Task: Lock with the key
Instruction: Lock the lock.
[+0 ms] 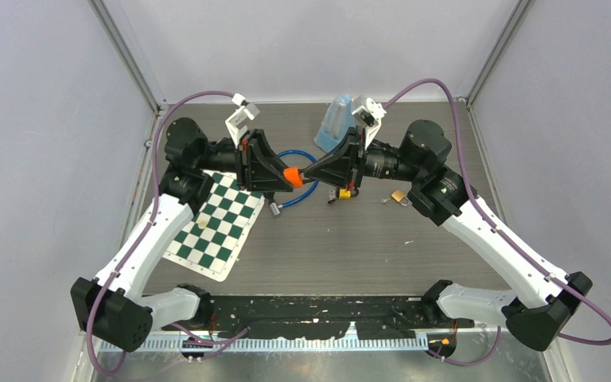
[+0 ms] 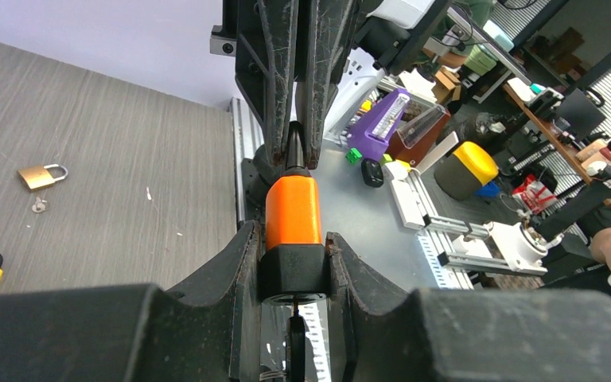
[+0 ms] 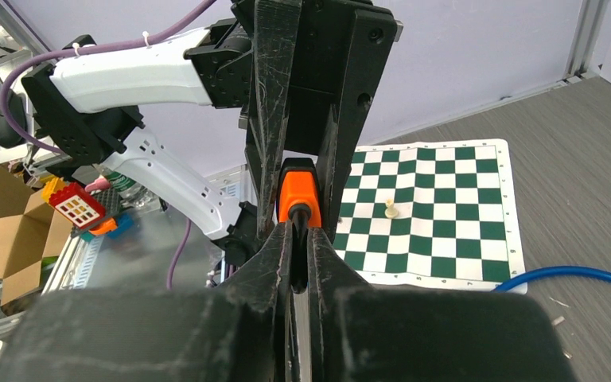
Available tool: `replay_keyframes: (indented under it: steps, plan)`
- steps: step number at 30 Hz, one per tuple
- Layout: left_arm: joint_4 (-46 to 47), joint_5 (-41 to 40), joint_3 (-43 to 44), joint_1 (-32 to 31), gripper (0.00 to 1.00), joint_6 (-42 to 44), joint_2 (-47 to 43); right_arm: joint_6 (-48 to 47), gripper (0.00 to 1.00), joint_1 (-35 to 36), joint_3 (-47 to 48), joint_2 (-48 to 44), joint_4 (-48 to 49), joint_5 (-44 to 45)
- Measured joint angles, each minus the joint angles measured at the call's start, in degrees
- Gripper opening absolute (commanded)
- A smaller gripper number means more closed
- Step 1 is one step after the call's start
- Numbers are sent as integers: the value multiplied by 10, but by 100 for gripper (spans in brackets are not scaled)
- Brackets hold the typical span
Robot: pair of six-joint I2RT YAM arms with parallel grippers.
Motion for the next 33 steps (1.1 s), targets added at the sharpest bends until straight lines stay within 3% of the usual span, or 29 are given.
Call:
replay_keyframes:
  steps: [14,30,33]
  plan:
    - [43,-32,-12,3,0,-5,-32,16,5,30,-5,12,74,30]
    - [55,13,21,10,0,-11,5,10,5,46,-64,2,162,74]
    - [56,9,23,10,0,-14,7,12,14,46,-53,1,145,83]
